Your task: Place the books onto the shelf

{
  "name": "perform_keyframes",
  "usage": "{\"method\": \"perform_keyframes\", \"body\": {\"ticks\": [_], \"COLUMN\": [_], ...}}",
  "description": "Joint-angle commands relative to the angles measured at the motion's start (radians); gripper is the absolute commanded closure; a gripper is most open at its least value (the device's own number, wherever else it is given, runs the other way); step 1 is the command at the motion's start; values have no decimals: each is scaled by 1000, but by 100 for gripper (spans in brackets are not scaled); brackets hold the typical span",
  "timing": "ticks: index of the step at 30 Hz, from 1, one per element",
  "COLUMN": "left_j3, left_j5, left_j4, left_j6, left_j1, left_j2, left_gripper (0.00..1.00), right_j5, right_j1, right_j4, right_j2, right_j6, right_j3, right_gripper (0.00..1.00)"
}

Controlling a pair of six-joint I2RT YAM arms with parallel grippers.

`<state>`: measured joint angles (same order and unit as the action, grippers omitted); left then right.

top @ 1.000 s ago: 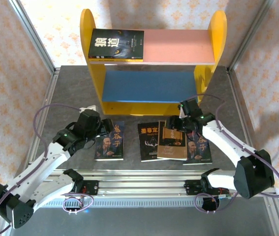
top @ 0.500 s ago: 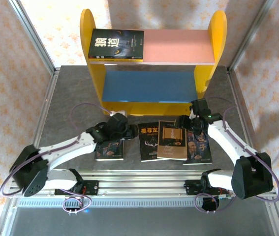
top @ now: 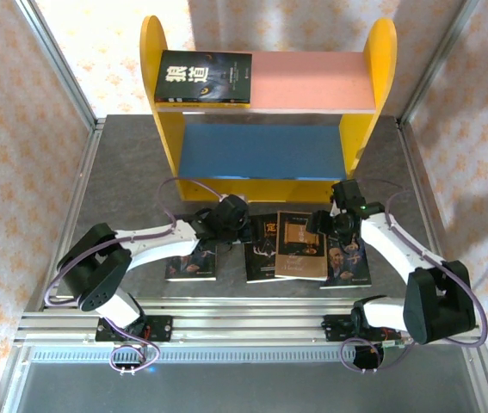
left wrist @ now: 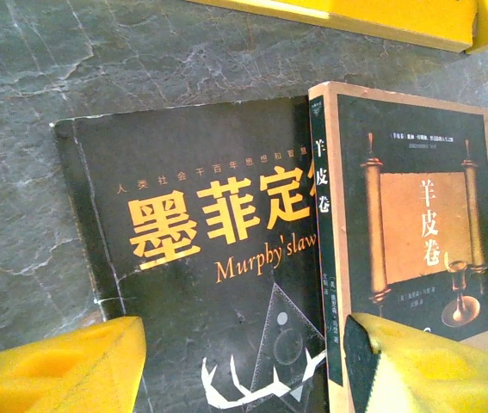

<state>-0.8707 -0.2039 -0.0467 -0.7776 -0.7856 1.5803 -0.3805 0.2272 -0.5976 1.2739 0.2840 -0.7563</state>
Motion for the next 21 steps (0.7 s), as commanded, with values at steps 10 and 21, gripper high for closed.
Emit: {"method": "perform_keyframes", "body": {"ticks": [10,21], "left_j3": [-60,-74], "left_j5": [-28,-29], "left_j4": [-17,-33], "left_j6": [9,4], "left_j1": [-7,-9], "left_j2": [48,79], "left_gripper": [38,39], "right_j5": [-73,-219], "right_j1": [-5,44], "right_j4": [43,183], "right_j2": [47,80], "right_j6": [7,73], "right_j3": [58,76], "right_gripper": [33,41]}}
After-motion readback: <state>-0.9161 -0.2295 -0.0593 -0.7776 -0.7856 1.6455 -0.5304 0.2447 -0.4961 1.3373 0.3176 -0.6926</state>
